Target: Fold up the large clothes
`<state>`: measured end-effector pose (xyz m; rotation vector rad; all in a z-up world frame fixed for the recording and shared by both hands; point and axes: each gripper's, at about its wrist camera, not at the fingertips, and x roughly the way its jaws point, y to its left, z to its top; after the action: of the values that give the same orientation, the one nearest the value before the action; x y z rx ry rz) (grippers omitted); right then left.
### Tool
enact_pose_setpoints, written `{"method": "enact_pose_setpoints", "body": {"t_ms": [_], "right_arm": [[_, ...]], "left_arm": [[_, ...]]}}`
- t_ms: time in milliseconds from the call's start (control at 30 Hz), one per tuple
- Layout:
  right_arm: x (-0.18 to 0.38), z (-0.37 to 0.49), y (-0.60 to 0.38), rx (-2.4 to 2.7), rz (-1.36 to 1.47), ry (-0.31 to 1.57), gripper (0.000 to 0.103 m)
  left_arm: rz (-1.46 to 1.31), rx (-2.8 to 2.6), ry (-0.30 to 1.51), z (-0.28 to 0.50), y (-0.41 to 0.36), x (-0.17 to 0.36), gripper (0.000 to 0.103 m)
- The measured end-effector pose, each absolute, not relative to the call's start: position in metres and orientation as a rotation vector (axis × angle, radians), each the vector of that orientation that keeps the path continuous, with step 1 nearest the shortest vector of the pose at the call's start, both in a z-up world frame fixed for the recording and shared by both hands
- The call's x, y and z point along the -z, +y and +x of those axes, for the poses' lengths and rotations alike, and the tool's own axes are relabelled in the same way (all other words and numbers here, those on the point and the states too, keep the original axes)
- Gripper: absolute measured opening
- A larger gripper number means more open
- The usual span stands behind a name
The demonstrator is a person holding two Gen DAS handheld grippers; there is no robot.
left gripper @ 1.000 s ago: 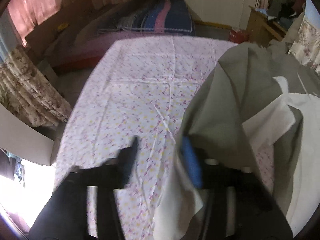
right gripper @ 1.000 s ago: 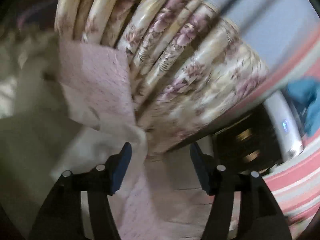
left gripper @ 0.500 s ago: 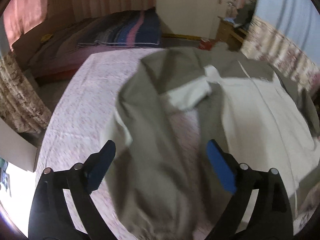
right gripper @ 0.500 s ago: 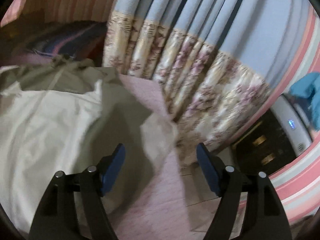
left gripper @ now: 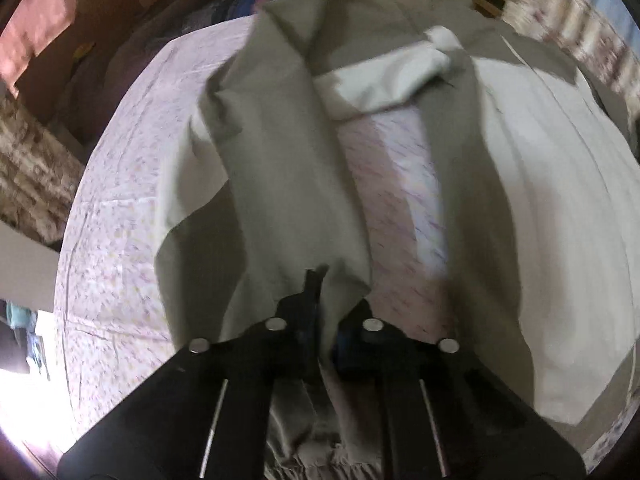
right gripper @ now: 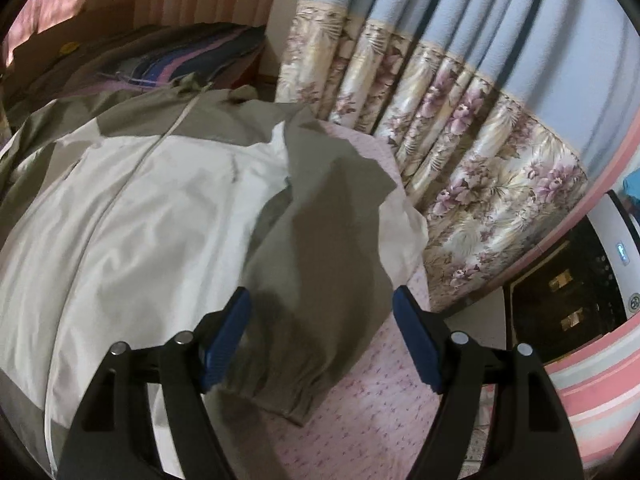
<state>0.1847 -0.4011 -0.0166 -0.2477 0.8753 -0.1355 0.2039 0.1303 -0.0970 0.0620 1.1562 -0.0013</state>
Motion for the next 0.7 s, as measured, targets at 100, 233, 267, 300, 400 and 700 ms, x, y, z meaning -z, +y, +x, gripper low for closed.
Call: {"method": "enact_pose_setpoints", "body": {"t_ms": [100,233,267,300,400,700], "right_arm": [[0.022,0.180,-0.398,0.114,-0.222,0.905,0.074],[0.027,0.170,-0.397,0.111,-0.219,0.924,0.074],[0.027,0.167,-0.398,0.083,-0.207,0.917,0.074],[0.026,0.166,-0.399,0.055,-0.187,0.911,0.077],[0.032,0.170,-0.400,0.086,-0.223,0.921,0.085],[0.037,0.207,-0.495,0.353,-0.220,0.995,0.016]], "left_arm": [[0.057,-0.068,1.122,0.212,0.151,0.086,0.004],[0.018,-0.163,1.067,0.223,0.196,0.063,0.002],[0.013,-0.187,1.057,0.224,0.205,0.054,0.002],[0.007,-0.209,1.049,0.226,0.214,0.048,0.002],[-0.005,-0.284,1.031,0.238,0.251,0.027,0.002],[0.013,-0.332,1.080,0.263,0.289,0.022,0.002]]}}
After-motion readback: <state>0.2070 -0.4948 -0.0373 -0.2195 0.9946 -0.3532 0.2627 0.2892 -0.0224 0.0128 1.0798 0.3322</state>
